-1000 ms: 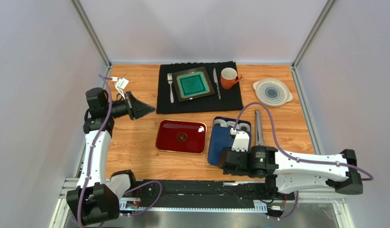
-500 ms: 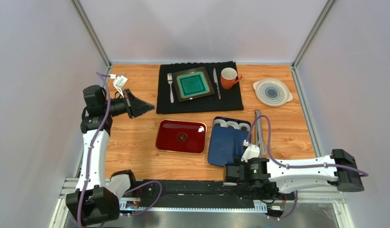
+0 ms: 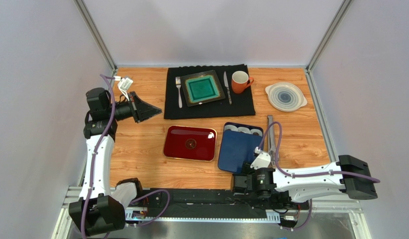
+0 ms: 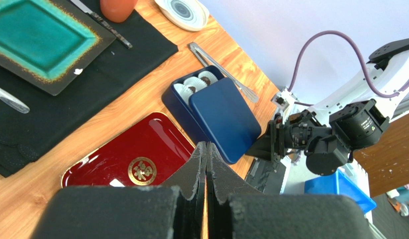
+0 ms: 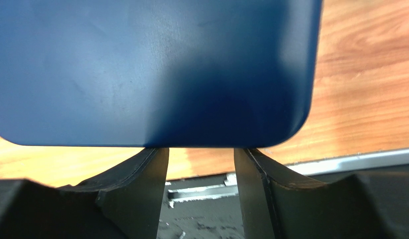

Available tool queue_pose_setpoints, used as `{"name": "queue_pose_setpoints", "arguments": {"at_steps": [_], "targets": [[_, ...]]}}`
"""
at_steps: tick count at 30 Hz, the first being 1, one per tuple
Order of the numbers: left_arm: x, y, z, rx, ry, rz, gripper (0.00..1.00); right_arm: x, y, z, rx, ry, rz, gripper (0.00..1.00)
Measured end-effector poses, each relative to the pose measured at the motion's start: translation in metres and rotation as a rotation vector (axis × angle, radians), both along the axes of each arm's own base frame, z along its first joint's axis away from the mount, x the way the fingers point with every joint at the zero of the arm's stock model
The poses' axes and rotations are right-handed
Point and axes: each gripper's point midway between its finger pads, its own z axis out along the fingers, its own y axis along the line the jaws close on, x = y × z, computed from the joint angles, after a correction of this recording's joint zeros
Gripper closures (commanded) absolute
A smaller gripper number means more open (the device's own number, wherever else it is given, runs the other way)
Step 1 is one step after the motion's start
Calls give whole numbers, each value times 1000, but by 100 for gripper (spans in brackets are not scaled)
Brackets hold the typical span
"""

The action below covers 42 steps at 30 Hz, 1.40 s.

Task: Pack the chocolate

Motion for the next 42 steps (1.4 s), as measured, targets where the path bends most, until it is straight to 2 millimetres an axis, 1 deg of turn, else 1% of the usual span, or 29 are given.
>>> {"name": "queue_pose_setpoints", "arguments": {"at_steps": [4,8,11,27,30,33,35,36,39,40,42], "targets": [[1,0,3,1,-7,0,99,11,-2,9,41,-62,-43,47],[0,0,3,1,-6,0,99,23,-6,26,99,-141,-82,46],[0,0,3,1,-6,0,99,30,-11,33,111,-186,-98,46],[0,0,3,0,-6,-1,99,53,-26,43,67,-274,-147,44],[1,1,3,0,-6,2,99,57,-23,50,56,-297,-126,43],[1,1,3,0,-7,4,99,59,-14,59,50,-309,-98,43],[2,2,4,1,-13,7,98,58,-9,60,51,-305,-81,43],[5,3,3,7,-28,18,98,57,-7,60,48,-301,-68,43],[15,5,-3,24,-56,59,98,50,-2,58,49,-292,-22,47],[20,6,-6,31,-58,73,98,48,-1,58,53,-290,-10,49],[35,-1,-19,55,-39,80,98,42,3,56,69,-281,24,50]]}}
